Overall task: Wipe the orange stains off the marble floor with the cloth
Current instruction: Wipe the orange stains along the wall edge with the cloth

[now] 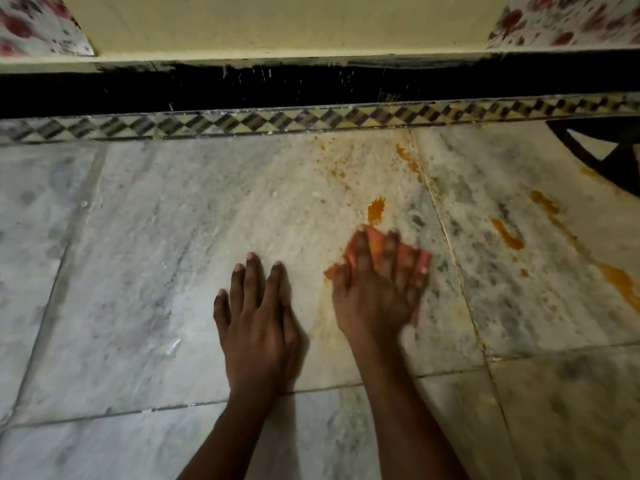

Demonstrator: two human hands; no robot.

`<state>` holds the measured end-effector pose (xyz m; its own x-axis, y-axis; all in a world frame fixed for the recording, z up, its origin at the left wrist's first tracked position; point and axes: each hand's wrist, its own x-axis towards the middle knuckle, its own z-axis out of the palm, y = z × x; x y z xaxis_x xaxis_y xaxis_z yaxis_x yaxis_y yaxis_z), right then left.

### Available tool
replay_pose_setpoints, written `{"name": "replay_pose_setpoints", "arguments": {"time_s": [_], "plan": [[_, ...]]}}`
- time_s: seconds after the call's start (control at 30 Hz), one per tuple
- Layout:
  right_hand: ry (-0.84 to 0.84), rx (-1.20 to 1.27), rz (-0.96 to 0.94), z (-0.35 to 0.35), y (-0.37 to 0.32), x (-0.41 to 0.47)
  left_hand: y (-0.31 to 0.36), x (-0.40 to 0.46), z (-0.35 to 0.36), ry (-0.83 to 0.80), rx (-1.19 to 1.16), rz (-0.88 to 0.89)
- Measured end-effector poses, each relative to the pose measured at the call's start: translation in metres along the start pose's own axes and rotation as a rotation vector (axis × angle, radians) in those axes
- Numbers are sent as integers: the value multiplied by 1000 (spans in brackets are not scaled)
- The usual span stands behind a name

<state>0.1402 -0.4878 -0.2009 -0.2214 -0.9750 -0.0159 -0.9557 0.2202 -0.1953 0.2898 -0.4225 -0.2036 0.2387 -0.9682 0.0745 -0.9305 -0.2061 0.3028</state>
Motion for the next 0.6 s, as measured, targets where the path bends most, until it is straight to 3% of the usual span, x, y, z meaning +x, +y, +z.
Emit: {"name": "replay_pose_setpoints", "arguments": {"time_s": [0.1, 0.2, 0.27, 0.33, 0.4, 0.43, 0.53, 0.6], "plan": [[-31, -34, -282, 0, -13, -13, 0, 0, -2, -16, -9, -1], [-44, -32, -493, -14, 28, -66, 1, 0, -6, -14, -26, -6], [-33, -48, -413, -17, 63, -74, 1, 1, -7, -11, -39, -9], [14, -74, -177, -13, 71, -51, 3, 1, -7, -15, -49, -25], [39, -45, 39, -4, 44, -16, 5, 1, -7, -20, -36, -20], [27, -32, 57, 0, 24, 0, 5, 1, -6, -20, -25, -8], [-3, -40, -176, 6, -17, 10, -2, 6, -3, -31, -36, 14], [15, -59, -382, -2, -8, -20, -3, 5, -7, -33, -87, 12]]}}
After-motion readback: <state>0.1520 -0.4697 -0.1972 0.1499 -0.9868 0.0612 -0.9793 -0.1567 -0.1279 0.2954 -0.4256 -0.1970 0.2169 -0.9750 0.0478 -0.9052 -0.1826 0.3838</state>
